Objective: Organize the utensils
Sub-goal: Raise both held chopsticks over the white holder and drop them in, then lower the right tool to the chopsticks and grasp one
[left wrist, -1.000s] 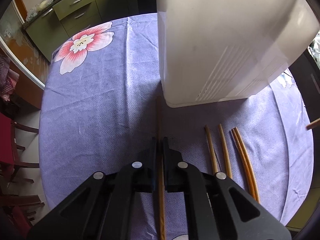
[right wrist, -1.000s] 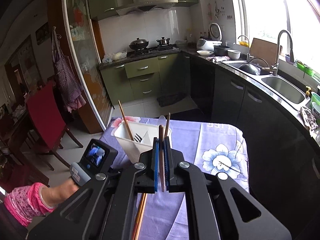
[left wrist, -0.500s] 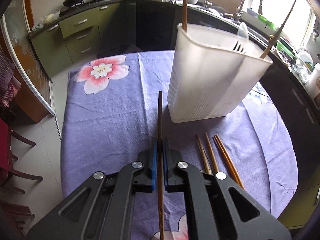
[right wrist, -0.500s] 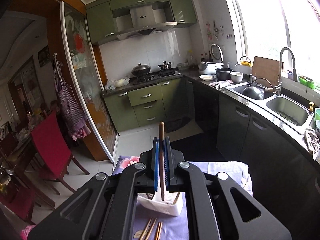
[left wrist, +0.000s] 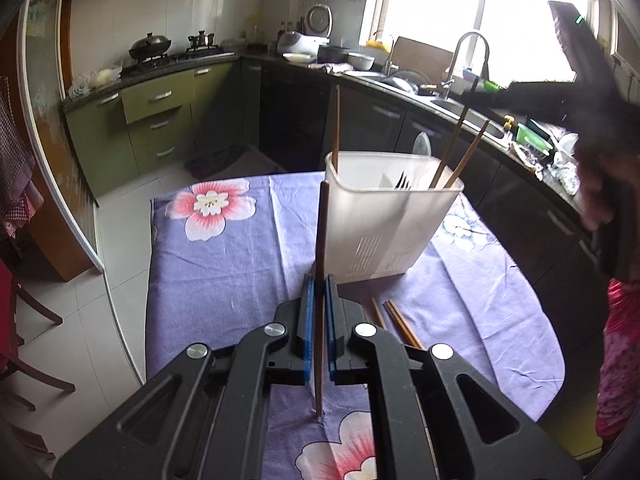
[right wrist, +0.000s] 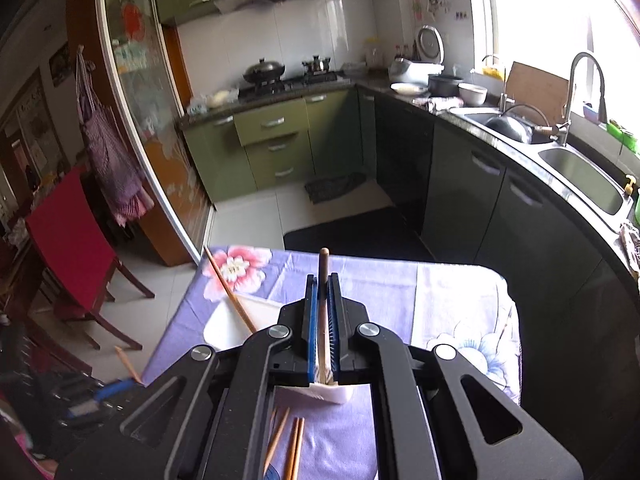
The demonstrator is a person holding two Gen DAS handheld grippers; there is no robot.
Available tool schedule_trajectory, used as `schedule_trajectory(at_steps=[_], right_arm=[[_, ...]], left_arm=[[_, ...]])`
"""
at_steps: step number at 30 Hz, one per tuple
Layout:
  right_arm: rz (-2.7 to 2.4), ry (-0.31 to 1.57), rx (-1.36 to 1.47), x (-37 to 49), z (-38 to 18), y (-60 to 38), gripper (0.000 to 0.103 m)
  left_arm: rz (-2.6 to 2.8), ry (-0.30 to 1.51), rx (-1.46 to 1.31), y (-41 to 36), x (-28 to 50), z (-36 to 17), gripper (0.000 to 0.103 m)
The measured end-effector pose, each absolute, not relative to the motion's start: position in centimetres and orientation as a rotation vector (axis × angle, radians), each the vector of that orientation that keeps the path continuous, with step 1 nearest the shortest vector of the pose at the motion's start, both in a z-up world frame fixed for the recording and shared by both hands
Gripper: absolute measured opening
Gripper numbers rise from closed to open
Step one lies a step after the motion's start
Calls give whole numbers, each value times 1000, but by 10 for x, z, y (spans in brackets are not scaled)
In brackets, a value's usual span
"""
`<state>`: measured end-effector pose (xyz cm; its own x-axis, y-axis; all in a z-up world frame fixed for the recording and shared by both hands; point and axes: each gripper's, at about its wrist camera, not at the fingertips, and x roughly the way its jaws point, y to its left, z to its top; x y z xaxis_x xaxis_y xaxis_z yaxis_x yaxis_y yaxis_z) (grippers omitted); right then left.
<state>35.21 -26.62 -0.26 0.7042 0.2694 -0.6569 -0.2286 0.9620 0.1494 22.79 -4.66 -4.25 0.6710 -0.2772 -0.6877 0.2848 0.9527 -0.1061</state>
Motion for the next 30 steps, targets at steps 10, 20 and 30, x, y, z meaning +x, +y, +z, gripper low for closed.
schedule_trajectory(at_steps=[10, 20, 30], right_arm=[[338, 704, -7, 284, -19, -275, 20], [403, 1046, -62, 256, -176, -261, 20], [390, 1129, -3, 257, -228, -278, 20]], left_arm=[[-352, 695, -7, -55, 217, 2, 5], [-355, 632, -18, -70, 234, 59, 5], [-311, 536, 9, -94, 261, 111, 5]])
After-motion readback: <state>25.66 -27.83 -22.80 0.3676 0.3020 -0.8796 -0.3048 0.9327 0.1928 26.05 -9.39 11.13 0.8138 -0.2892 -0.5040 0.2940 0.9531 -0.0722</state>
